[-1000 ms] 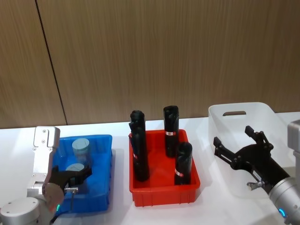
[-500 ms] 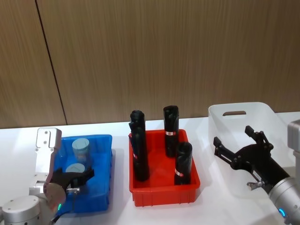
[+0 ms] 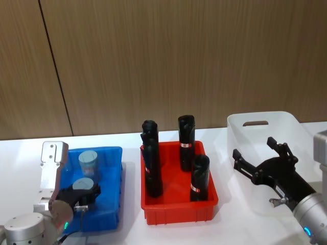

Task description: Pick the cotton swabs from the blue box and place them into the white box.

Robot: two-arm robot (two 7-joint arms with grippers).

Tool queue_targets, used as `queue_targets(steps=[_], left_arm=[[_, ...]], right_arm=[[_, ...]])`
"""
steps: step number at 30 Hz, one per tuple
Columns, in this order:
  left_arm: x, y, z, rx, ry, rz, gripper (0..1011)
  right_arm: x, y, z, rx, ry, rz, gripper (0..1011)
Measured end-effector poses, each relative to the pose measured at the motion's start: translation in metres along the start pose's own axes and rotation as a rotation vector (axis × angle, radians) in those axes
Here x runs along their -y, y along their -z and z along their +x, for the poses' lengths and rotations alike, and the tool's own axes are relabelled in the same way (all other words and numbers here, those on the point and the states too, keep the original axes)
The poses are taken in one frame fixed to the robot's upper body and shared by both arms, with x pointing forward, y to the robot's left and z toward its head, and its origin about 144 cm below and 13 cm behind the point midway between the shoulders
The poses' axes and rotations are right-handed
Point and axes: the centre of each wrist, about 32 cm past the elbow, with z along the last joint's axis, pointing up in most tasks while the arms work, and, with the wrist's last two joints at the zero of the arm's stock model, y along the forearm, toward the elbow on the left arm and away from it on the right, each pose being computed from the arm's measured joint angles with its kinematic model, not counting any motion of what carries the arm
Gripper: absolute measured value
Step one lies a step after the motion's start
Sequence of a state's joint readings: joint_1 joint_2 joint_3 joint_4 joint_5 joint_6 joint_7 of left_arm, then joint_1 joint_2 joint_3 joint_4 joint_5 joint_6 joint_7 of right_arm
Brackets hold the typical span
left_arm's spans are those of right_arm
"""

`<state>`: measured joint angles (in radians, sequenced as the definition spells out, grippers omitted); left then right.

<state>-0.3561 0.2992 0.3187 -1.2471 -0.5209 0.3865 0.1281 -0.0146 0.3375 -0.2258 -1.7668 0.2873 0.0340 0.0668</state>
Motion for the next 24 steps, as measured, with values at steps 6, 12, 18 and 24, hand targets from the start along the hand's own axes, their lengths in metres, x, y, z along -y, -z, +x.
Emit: queue_targets(steps=[6, 12, 18, 24], left_arm=[[0.001, 0.0, 0.001, 0.009, 0.003, -0.01, 682], [-0.001, 0.0, 0.002, 0.032, 0.017, -0.037, 681], [-0.006, -0.006, 0.004, 0.08, 0.063, -0.09, 682], [-0.012, -0.012, 0.006, 0.127, 0.116, -0.137, 681]], right_arm=[[0.0, 0.0, 0.0, 0.0, 0.0, 0.0, 1002], [0.0, 0.0, 0.0, 0.0, 0.0, 0.0, 1002], [0.0, 0.0, 0.0, 0.0, 0.0, 0.0, 1002], [0.0, 0.0, 0.0, 0.0, 0.0, 0.0, 1002]])
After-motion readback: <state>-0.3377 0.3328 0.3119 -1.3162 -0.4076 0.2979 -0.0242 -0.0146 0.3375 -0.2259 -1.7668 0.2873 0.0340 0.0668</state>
